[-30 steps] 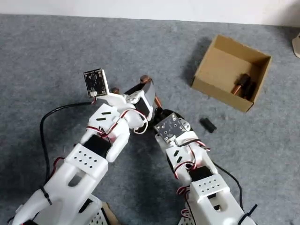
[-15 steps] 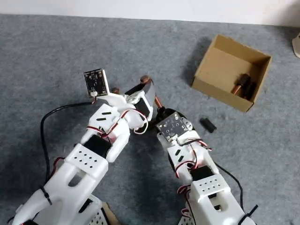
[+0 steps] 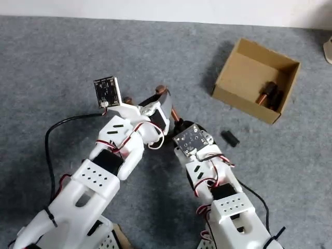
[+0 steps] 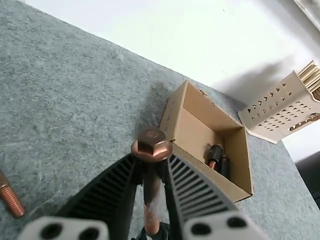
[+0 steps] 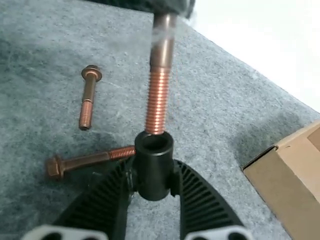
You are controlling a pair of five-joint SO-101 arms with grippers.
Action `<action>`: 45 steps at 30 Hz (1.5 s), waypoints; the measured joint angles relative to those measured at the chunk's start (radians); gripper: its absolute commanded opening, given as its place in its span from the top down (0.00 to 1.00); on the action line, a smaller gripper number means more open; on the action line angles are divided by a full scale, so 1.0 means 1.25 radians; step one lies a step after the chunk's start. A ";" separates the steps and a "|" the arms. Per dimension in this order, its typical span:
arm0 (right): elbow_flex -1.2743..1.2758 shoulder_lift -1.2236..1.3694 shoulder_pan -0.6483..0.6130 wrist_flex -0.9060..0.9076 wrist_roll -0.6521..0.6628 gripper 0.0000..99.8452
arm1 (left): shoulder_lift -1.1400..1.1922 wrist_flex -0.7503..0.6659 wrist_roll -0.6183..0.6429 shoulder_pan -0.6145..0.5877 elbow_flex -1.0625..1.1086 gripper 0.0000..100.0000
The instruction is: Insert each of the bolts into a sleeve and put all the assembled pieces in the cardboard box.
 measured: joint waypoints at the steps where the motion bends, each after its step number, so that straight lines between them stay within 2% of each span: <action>1: 0.000 0.000 0.000 0.000 0.000 1.00 | -0.001 0.000 0.000 0.000 0.000 1.00; 9: -0.001 0.000 -0.001 0.000 0.000 1.00 | -0.079 0.043 0.000 0.043 0.000 1.00; 45: -0.001 0.000 0.015 0.000 0.000 1.00 | -0.075 0.052 -0.011 0.023 0.015 1.00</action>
